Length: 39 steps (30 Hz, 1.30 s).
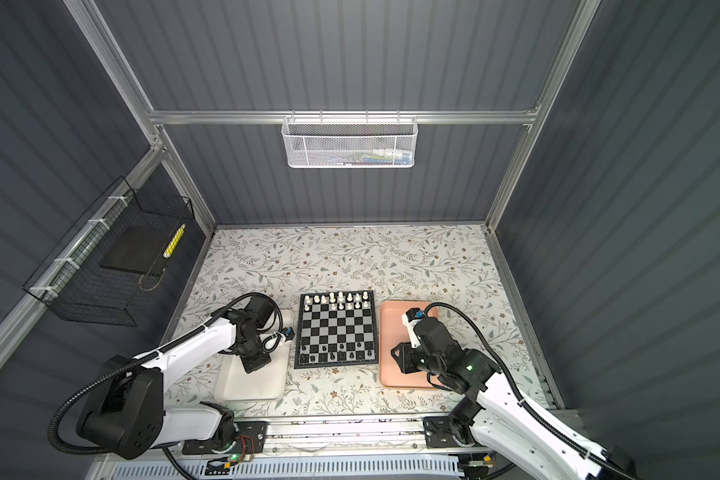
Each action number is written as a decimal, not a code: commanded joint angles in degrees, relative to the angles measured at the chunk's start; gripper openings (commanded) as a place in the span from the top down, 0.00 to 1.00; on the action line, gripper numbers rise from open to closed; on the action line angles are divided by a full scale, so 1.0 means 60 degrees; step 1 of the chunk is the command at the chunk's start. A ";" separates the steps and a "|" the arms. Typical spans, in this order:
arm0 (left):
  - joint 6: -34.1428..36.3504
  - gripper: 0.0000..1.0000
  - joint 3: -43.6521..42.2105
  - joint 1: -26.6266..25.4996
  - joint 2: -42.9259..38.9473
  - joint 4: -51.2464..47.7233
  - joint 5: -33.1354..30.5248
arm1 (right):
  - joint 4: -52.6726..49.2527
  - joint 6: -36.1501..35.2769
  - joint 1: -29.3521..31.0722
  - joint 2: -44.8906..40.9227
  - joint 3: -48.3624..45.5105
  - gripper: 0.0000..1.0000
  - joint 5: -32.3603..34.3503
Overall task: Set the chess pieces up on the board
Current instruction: 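Close the left gripper on the white pawn, then lift the white pawn and carry it toward the board's white rows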
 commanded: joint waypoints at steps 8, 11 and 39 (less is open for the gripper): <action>-0.0026 0.93 0.0502 0.0067 0.0145 -0.0347 0.0096 | -0.0110 -0.0007 0.0035 0.0085 -0.0077 0.70 -0.0022; -0.0018 0.93 0.0702 0.0067 0.0161 -0.0502 0.0139 | -0.0090 -0.0001 0.0033 0.0085 -0.0086 0.70 -0.0040; 0.0064 0.91 0.3202 -0.0271 0.1459 -0.1305 0.0494 | -0.0168 0.0159 0.0044 0.0071 -0.0041 0.70 -0.0041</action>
